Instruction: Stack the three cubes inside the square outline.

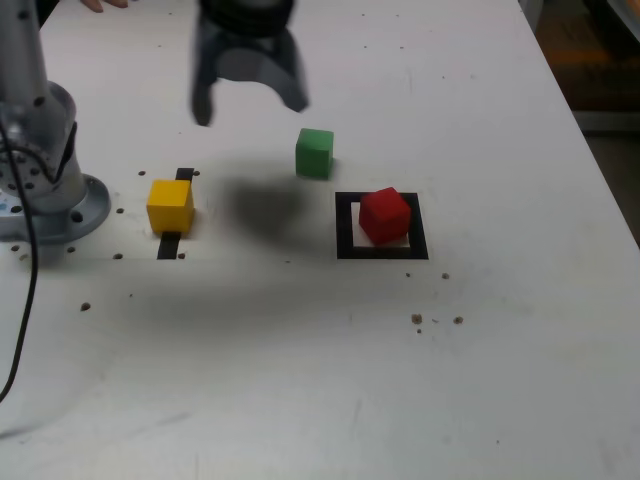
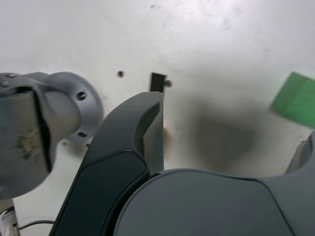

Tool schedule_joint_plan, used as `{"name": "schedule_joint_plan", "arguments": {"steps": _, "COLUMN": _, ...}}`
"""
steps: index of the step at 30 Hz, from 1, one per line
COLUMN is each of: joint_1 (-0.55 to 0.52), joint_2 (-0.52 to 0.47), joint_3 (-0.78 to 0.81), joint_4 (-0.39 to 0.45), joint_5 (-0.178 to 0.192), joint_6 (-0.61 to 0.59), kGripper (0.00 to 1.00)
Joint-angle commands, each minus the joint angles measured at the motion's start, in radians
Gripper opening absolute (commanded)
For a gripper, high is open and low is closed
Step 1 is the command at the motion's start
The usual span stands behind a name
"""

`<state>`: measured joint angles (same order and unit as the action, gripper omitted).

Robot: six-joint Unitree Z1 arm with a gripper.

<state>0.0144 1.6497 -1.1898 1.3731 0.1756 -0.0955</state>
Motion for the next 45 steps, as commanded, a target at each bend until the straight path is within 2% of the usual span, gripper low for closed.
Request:
{"name": "schedule_joint_plan", "arguments": {"steps": 1, "joint_1": -0.014, "joint_2": -0.065, "joint_3": 0.028, "joint_4": 0.003, "joint_5": -0.008, "joint_6": -0.007, "kGripper": 1.0}}
{"name": "schedule_joint_plan", "arguments": {"steps": 8, "joint_1": -0.082, "joint_2": -0.199, "joint_3": 0.183, "joint_4": -0.027, "joint_5": -0.029, "joint_6": -0.081, "kGripper": 1.0}}
{"name": "schedule_joint_plan", "arguments": {"steps": 14, "joint_1": -0.106, "joint_2": -0.224, "joint_3": 0.325, "joint_4": -0.139, "joint_5": -0.083, "joint_6": -0.099, "kGripper": 0.99}}
{"name": "schedule_joint_plan", "arguments": {"steps": 24, "joint_1": -0.122, "joint_2": -0.236, "joint_3": 0.476, "joint_4": -0.323, "joint_5": -0.137, "joint_6": -0.098, "kGripper": 0.98}}
{"name": "schedule_joint_plan", "arguments": {"steps": 30, "joint_1": -0.125, "joint_2": -0.206, "joint_3": 0.544, "joint_4": -0.463, "joint_5": -0.169, "joint_6": -0.095, "kGripper": 0.96}}
{"name": "schedule_joint_plan", "arguments": {"steps": 36, "joint_1": -0.125, "joint_2": -0.158, "joint_3": 0.57, "joint_4": -0.546, "joint_5": -0.174, "joint_6": -0.088, "kGripper": 0.93}}
{"name": "schedule_joint_plan", "arguments": {"steps": 40, "joint_1": -0.125, "joint_2": -0.141, "joint_3": 0.581, "joint_4": -0.551, "joint_5": -0.183, "joint_6": -0.087, "kGripper": 0.84}}
{"name": "schedule_joint_plan", "arguments": {"steps": 45, "joint_1": -0.125, "joint_2": -0.138, "joint_3": 0.585, "joint_4": -0.538, "joint_5": -0.188, "joint_6": -0.088, "kGripper": 0.56}}
